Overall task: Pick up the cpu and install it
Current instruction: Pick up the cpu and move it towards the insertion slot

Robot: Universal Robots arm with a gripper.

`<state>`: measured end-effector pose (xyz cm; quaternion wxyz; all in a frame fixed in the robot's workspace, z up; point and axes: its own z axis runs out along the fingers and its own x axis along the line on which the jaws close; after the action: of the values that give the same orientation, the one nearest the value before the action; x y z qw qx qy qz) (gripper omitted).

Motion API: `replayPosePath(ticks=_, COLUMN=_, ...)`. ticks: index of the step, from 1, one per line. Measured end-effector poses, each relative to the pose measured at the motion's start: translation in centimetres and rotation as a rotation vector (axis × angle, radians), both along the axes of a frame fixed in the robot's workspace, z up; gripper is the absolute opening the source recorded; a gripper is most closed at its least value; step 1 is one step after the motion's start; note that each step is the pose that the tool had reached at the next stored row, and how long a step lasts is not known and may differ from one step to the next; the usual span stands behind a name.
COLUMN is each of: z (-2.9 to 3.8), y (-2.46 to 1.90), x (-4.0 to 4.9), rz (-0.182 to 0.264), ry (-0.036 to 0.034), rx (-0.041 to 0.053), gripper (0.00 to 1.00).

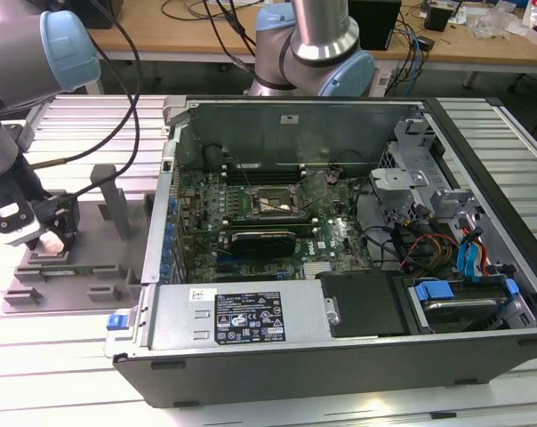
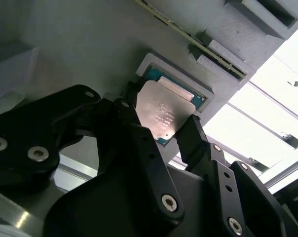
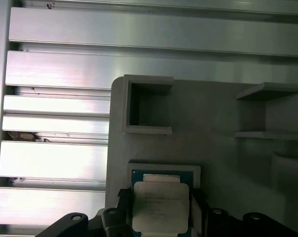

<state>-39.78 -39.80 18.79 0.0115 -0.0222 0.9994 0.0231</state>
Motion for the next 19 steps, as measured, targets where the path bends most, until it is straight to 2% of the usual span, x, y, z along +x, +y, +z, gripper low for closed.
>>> replayPosePath(ticks=11, z=0.07, y=0.00, x=0.17, rz=0.000, ry=-0.0002, rx=0.0001, gripper=0.58)
replayPosePath(ticks=13, z=0.08, y=0.00, x=0.17, rz=0.000, ry=-0.0002, rx=0.0001, gripper=0.59)
replayPosePath(ticks=14, z=0.09, y=0.00, x=0.17, rz=0.000, ry=-0.0003, rx=0.0001, gripper=0.65)
replayPosePath(ticks=17, z=0.27, y=0.00, x=0.18, rz=0.000, ry=-0.0003, rx=0.0002, gripper=0.65)
replayPosePath(ticks=19, z=0.21, y=0.00, x=0.24, rz=-0.001, ry=0.0006, rx=-0.0050, gripper=0.65)
